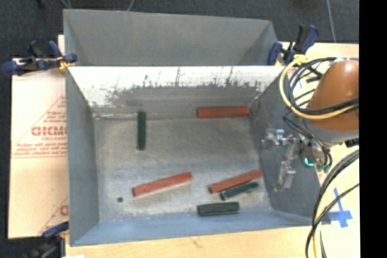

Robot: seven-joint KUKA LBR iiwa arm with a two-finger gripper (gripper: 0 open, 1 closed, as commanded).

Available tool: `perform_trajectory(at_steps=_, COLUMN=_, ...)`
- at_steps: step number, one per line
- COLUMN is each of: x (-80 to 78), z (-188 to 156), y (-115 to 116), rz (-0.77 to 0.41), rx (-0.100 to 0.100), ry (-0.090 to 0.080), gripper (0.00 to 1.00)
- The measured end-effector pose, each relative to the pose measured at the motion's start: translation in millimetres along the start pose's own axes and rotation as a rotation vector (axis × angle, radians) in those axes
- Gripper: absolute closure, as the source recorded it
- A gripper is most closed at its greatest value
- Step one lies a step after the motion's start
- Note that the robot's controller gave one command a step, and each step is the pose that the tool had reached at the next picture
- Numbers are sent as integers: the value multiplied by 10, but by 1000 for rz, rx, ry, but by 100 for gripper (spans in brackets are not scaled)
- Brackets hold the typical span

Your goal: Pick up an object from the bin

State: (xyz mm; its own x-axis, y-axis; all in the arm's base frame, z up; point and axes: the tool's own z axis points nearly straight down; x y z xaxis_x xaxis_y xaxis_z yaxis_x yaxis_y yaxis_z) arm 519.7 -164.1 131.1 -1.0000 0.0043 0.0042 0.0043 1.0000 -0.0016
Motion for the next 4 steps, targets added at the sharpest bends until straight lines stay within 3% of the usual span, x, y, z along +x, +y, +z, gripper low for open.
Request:
perform_trajectory(at_steps=1, x=261, z=631, y=242, rz=-104, rx=0, ry=-3, gripper=0)
perform_trajectory(at_steps=2, x=245, z=608, y=230, rz=-107, rx=3, ry=-7, gripper=100)
perform_trajectory(at_steps=3, x=-301, z=602, y=29, rz=-433, rx=-5, ry=-7, gripper=100)
perform_trajectory(at_steps=4, x=-319, z=591, y=54, rz=-433, rx=-8, ry=-14, gripper=0)
